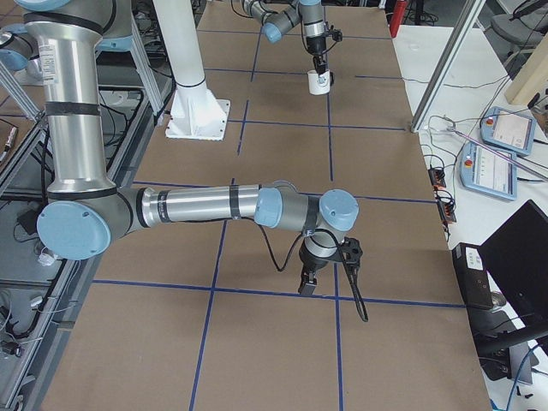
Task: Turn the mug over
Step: 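Lift the mug with the left gripper and carry it toward the table centre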
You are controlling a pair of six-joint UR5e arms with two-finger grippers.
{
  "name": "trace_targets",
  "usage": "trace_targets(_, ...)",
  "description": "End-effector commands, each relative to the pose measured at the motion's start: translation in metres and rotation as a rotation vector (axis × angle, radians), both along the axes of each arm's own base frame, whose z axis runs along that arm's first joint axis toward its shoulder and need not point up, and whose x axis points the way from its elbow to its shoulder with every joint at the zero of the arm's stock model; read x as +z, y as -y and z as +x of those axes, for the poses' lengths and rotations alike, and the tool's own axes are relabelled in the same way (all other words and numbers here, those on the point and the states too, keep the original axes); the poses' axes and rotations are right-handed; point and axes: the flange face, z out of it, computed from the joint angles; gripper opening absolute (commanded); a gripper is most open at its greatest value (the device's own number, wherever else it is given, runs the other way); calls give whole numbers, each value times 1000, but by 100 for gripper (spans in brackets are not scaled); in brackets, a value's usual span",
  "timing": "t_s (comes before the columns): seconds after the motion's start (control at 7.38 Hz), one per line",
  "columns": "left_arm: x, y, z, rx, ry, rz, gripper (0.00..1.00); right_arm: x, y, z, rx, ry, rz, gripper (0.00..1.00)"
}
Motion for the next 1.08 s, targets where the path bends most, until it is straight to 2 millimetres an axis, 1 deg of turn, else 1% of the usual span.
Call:
trace_targets(0.0,-21,4,76,117,168,20,0,-1,0,0,0,0,2,100)
trace_targets(0.14,-20,3,89,146,228,55,0,0,0,0,0,0,0,100)
trace_targets(0.27,-15,-10,107,182,261,63,0,1,-1,0,0,0,-1,100)
trace_targets(0.41,-14,-3,121,161,306,76,0,-1,0,0,0,0,2,100)
trace_targets(0.54,-18,-2,133,190,342,98,0,-1,0,0,0,0,2,100)
trace_targets(0.81,-8,-10,149,205,373,110,0,1,-1,0,0,0,-1,100)
trace_targets(0.95,-4,-25,164,204,394,132,0,1,-1,0,0,0,-1,100)
